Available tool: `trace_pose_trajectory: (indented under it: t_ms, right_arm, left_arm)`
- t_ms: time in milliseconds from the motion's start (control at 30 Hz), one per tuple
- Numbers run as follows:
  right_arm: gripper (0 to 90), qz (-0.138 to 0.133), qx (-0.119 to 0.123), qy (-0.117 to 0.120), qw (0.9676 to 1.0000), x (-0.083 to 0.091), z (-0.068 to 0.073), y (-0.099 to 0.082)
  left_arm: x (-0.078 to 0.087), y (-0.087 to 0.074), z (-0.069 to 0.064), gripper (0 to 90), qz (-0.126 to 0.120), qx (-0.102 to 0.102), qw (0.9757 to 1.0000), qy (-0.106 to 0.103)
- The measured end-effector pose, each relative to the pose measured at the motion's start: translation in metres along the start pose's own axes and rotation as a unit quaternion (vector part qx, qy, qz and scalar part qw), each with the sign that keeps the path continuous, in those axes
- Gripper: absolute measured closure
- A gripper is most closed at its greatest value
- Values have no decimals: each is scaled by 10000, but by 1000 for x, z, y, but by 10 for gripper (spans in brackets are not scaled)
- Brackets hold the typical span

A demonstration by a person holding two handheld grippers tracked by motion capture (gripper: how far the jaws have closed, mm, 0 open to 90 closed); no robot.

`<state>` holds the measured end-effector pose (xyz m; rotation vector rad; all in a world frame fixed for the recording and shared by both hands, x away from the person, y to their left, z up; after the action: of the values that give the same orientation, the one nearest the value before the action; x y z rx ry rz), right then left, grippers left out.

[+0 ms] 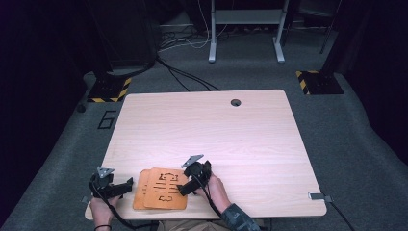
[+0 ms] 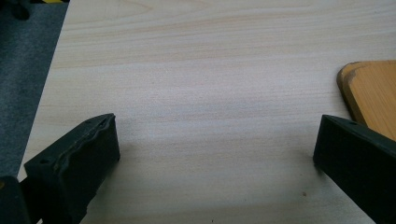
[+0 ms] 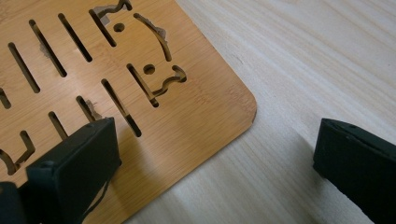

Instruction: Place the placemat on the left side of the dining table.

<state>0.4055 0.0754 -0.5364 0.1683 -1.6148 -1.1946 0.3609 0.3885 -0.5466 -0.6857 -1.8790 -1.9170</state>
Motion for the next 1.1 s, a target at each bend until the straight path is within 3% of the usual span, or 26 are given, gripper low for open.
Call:
trace_pose_trajectory:
  t_ms: [367, 567, 633, 767, 1100]
  right_arm:
    - [0, -112, -37, -31, 9999, 1, 0, -3]
    - [0, -202, -99, -74, 9997, 2, 1, -5]
    - [0, -266, -97, -93, 9996, 2, 2, -6]
    - [0, -271, -109, -99, 9995, 2, 2, -7]
    - [0, -303, -133, -125, 9994, 3, 2, -7]
  left_arm:
    - [0, 0, 0, 0, 15, 20, 10000, 18]
    - [0, 2, -1, 0, 67, 17, 9999, -90]
    - [3, 3, -2, 0, 70, 163, 9995, -244]
    - [8, 6, -8, 0, 77, 217, 9988, -439]
    - [26, 18, -39, 0, -135, 37, 9960, -878]
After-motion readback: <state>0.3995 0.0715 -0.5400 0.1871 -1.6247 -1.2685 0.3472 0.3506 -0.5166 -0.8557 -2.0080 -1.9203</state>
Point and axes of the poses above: each handheld gripper's, and its own axes: x roughly backward along the jaws, y roughly out of its top, z roughly to its left, the point moved 2 cm from there along -x, roughly forward along the jaws, and after that the axes turned 9 degrees about -z, right-handed, at the moved point
